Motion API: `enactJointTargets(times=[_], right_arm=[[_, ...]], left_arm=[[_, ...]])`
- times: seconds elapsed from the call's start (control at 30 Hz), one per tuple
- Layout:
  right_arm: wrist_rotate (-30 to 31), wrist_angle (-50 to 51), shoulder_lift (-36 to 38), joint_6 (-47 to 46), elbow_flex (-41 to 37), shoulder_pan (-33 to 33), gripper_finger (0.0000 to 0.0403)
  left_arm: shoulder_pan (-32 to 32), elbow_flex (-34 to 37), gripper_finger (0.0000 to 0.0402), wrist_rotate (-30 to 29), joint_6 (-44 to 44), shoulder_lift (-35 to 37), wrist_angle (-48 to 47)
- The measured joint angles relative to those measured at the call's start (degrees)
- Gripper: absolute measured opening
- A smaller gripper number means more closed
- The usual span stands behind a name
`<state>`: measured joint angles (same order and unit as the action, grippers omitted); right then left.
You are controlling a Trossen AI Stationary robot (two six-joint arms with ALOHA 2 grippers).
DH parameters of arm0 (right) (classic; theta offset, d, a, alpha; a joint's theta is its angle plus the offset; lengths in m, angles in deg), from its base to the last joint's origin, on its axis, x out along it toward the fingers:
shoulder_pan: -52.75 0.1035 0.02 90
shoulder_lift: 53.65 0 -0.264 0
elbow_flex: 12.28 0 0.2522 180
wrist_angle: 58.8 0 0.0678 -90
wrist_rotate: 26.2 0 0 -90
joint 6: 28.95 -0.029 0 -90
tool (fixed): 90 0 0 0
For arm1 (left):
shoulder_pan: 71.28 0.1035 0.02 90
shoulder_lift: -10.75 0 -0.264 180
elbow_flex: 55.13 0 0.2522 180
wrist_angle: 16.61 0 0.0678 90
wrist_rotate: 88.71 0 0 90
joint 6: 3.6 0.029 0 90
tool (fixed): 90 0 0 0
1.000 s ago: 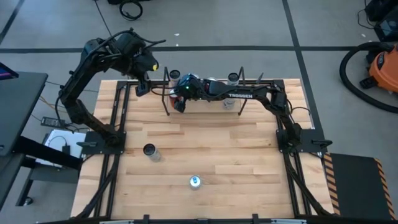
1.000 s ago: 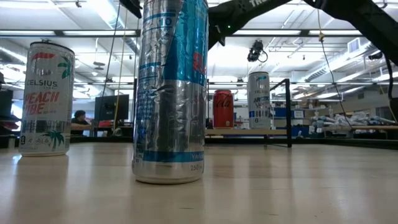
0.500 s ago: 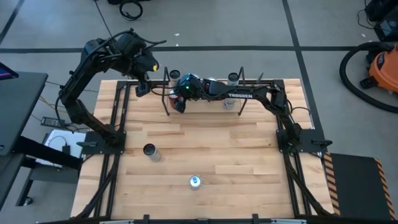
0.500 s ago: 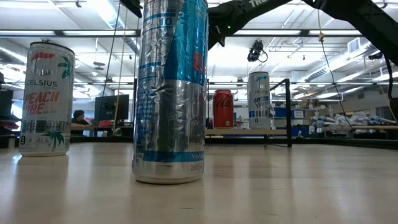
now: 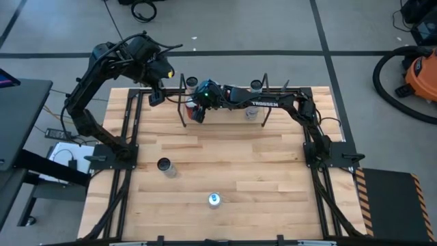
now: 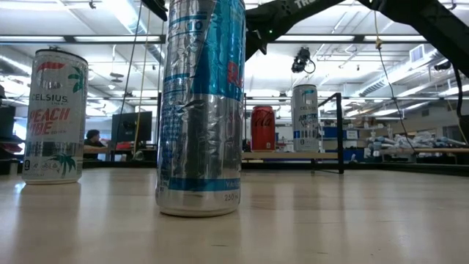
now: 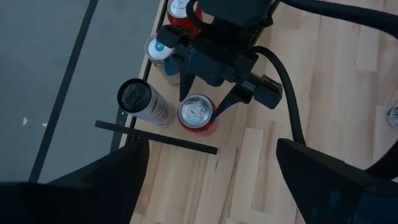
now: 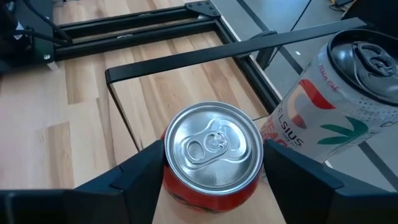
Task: Place canned beverage on shelf
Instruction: Align the red and black soda can with the red and black soda can on the shelf
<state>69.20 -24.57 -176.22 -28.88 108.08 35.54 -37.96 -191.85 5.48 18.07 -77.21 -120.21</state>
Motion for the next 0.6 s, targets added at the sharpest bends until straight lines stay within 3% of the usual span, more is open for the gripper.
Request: enactJointTargets(times=[0.6], right_arm=[[2.64, 9.16, 3.23, -3.15, -0.2, 1.21, 0.0265]], left_arm=[[0.0, 0.0, 0.0354, 0.02, 0.04, -0.02, 0.0]])
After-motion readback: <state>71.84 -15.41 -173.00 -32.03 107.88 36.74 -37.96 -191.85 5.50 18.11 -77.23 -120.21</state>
